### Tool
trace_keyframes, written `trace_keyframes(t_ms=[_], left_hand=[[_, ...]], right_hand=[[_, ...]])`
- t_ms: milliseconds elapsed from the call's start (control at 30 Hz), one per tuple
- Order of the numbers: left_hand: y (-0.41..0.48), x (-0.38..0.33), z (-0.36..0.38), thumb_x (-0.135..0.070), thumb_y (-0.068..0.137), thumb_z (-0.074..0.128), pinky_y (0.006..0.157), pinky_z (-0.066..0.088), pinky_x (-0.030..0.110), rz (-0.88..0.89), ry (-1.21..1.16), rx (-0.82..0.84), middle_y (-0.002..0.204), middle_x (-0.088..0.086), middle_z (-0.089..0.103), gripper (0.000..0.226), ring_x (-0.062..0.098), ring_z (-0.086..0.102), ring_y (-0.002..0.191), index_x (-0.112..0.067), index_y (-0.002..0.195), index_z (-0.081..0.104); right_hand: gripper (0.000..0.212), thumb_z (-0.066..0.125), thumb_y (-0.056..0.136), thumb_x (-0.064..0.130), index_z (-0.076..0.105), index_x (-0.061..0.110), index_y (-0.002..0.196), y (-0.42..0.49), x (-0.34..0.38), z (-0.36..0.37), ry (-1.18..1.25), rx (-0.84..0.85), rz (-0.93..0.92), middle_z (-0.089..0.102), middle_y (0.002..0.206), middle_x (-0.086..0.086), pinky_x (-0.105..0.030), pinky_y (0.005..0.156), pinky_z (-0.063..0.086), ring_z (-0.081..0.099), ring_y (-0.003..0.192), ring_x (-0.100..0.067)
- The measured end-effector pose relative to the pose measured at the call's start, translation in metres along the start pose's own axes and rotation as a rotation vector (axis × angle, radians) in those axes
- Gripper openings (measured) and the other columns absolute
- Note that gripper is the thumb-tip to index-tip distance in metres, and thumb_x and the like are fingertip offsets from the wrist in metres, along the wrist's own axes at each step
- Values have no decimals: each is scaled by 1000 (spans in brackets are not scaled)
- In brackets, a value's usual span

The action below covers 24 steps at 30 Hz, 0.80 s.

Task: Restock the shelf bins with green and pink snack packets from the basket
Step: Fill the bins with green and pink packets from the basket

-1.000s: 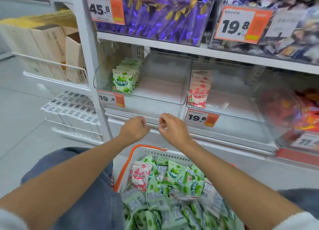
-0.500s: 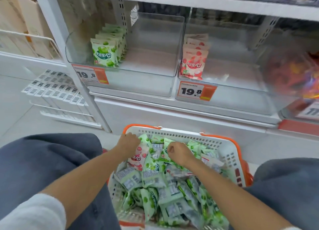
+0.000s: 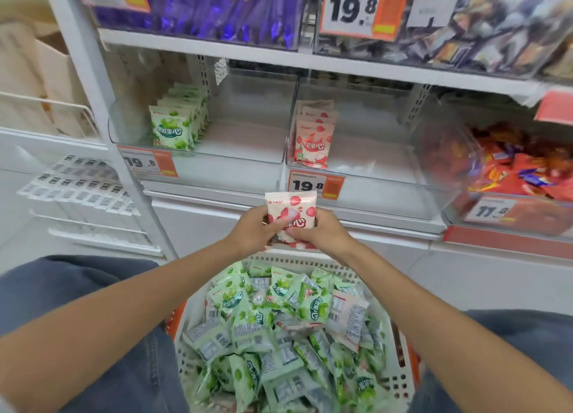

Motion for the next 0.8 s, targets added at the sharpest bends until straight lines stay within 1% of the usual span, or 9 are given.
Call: trace_keyframes(t_ms=[100, 267, 333, 433, 467, 533, 633, 700, 800], left_hand=[[20, -51, -13, -43, 87, 68, 60, 47, 22, 125, 86, -74, 80, -9, 72, 24, 4, 61, 68, -19, 91, 71], [70, -116, -34, -68, 81, 59, 70, 54, 36, 226, 286, -129, 84, -5, 70, 55, 12, 63, 76, -16, 94, 67], [88, -131, -48, -60, 89, 54, 69, 48, 35, 231, 382, -241, 82, -5, 64, 45, 13, 58, 76, -16, 91, 61], [109, -130, -70, -53, 98, 45, 63, 40, 34, 204, 419, -416, 73, -6, 57, 40, 16, 54, 72, -15, 87, 55], [118, -123, -72, -51, 99, 43, 62, 37, 33, 186, 400, -422, 71, -6, 56, 40, 17, 54, 71, -15, 88, 54], [133, -107, -71, -47, 101, 38, 62, 34, 33, 149, 348, -407, 69, -6, 53, 39, 18, 52, 69, -13, 88, 51], [144, -98, -69, -42, 104, 33, 59, 28, 34, 147, 317, -425, 66, -5, 46, 38, 13, 44, 62, -19, 74, 41], [147, -95, -68, -39, 104, 32, 56, 27, 35, 152, 291, -431, 65, -4, 43, 40, 10, 41, 60, -21, 68, 35], [148, -91, -68, -35, 105, 32, 55, 30, 32, 173, 258, -432, 64, -3, 42, 41, 11, 40, 59, -20, 68, 35]], right_hand=[[20, 72, 84, 1, 67, 18, 91, 4, 39, -28, 0, -33, -48, 70, 78, 0, -22, 58, 51, 63, 63, -9], [24, 69, 83, -3, 67, 1, 106, 31, 78, -86, 134, -122, -23, 72, 102, -14, -31, 82, 58, 69, 88, -23], [22, 70, 81, -5, 68, -1, 103, 48, 86, -113, 107, -231, -23, 71, 101, -14, -28, 77, 58, 68, 87, -22], [22, 73, 79, -5, 68, 0, 101, 81, 80, -139, -7, -338, 57, 70, 94, -8, -18, 61, 54, 66, 73, -14], [25, 74, 78, -5, 68, -2, 103, 96, 73, -141, -22, -343, 101, 70, 96, -9, -20, 62, 55, 66, 74, -14], [32, 76, 77, -3, 67, -4, 108, 126, 56, -139, -42, -347, 183, 70, 104, -13, -28, 75, 56, 67, 85, -20], [37, 78, 76, 1, 66, 0, 112, 165, 41, -126, -82, -331, 221, 69, 113, -12, -36, 95, 52, 66, 102, -24], [37, 78, 77, 4, 66, 1, 112, 184, 34, -120, -144, -350, 230, 69, 114, -12, -37, 97, 51, 66, 106, -25], [40, 76, 78, 11, 62, 5, 115, 195, 32, -111, -332, -411, 226, 65, 115, -9, -30, 91, 53, 63, 107, -24]])
Point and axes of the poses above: each hand's wrist, its own y-axis towards the middle knuckle, its own z-axis out of the palm, x = y × z, the point moved 8 cm from there along y, towards the middle knuckle
